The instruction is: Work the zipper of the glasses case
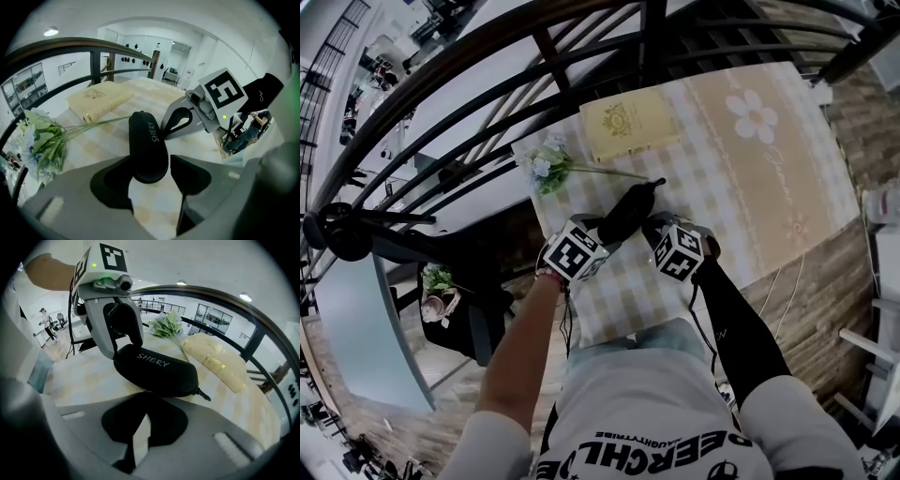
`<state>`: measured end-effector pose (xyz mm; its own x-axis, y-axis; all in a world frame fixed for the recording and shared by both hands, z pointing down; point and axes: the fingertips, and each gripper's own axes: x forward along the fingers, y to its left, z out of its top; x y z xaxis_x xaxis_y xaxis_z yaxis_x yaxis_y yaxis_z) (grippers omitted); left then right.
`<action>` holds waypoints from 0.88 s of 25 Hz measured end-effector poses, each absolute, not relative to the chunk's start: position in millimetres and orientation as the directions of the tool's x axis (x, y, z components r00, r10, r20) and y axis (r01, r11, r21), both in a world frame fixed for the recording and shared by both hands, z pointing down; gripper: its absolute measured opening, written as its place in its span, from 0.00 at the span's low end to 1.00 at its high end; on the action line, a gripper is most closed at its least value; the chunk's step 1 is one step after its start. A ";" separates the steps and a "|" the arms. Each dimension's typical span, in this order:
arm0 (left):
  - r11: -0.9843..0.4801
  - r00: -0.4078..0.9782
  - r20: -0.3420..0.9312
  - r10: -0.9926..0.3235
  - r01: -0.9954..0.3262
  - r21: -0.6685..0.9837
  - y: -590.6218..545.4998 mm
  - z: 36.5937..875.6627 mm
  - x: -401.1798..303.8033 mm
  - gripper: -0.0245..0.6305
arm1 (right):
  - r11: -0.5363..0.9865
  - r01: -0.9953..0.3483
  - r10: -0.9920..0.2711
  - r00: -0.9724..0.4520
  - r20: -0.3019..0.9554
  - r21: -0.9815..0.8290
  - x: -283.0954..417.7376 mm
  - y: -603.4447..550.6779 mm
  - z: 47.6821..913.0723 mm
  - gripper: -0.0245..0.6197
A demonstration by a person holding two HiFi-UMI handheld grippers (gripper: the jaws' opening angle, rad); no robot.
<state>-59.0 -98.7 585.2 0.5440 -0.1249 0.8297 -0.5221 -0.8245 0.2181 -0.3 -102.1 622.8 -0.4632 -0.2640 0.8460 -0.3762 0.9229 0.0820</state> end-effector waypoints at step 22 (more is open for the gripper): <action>-0.871 0.652 0.728 -0.212 -0.464 0.163 -108.0 562.4 10.8 0.16 | 0.870 -0.478 -0.344 -0.421 0.839 0.116 41.8 -129.5 621.2 0.08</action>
